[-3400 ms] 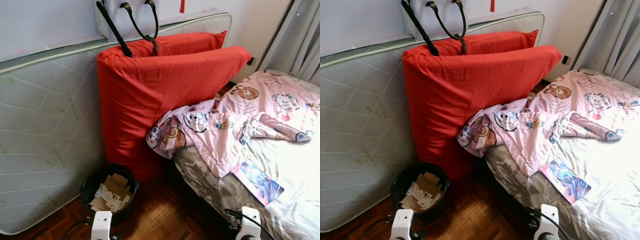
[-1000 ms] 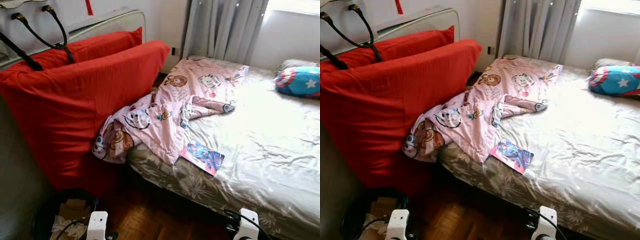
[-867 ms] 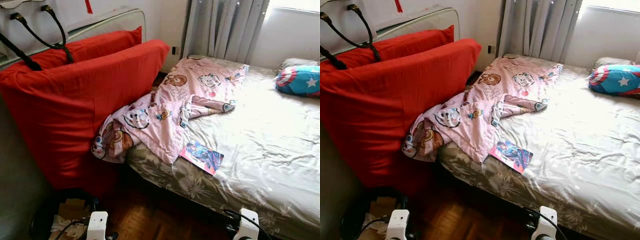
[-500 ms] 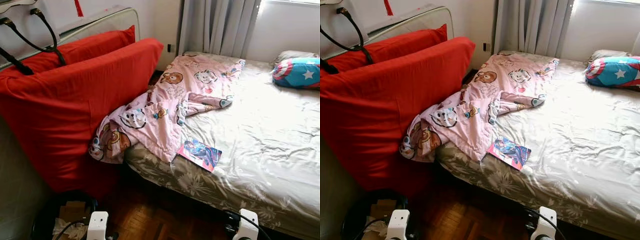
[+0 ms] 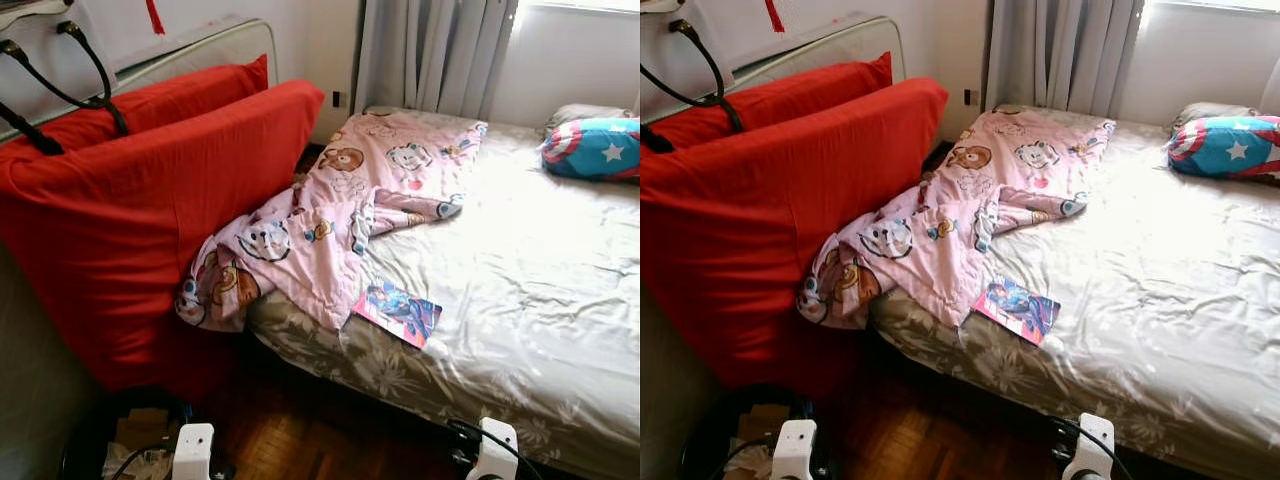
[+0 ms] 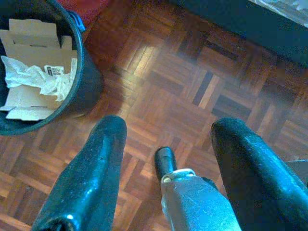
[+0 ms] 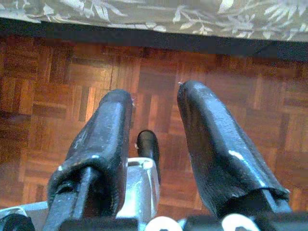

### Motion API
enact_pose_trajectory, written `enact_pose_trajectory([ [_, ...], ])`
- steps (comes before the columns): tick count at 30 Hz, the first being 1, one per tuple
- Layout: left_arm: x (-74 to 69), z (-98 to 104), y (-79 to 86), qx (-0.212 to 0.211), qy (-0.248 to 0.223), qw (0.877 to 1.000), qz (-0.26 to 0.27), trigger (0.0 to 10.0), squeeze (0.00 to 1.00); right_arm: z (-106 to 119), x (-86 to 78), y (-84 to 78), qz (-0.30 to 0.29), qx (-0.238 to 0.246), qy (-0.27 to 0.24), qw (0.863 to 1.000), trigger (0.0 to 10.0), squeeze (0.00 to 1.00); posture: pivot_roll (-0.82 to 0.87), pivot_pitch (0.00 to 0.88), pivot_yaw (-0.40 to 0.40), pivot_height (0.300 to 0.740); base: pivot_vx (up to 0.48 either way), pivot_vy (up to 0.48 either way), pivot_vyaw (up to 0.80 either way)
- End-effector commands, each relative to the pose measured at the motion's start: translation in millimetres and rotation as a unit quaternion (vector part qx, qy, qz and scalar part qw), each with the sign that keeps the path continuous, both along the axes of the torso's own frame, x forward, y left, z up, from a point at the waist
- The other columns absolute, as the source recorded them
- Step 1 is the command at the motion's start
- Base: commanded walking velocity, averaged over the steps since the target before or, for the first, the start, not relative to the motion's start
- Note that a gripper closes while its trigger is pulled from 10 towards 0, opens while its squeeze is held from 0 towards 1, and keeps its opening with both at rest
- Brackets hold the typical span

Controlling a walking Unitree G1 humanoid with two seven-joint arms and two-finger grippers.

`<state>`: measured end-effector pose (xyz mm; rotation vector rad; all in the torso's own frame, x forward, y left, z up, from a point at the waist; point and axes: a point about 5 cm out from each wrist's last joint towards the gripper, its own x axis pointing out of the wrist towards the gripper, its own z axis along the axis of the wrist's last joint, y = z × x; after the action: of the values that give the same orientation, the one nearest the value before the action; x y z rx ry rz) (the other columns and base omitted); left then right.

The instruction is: Clean up the room

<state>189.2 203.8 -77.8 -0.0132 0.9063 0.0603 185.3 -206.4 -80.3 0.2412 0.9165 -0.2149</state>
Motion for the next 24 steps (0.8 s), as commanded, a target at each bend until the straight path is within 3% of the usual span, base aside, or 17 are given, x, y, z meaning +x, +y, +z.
enact_pose_trajectory([
  [1,-5.7,-3.1,0.7,-0.003,0.014,1.0,0.009,10.0,0.0,1.3,2.3,0.0,0.004,-0.001,-0.005,1.0,10.0,0.0,-0.01,0.0,-0.022,0.74,0.326,0.0,0.0],
  [24,-5.9,-3.2,0.5,-0.005,0.013,1.0,0.009,10.0,0.0,1.1,1.9,-0.1,0.011,-0.004,-0.003,1.0,10.0,0.0,-0.01,0.0,-0.024,0.74,0.332,0.0,0.0],
])
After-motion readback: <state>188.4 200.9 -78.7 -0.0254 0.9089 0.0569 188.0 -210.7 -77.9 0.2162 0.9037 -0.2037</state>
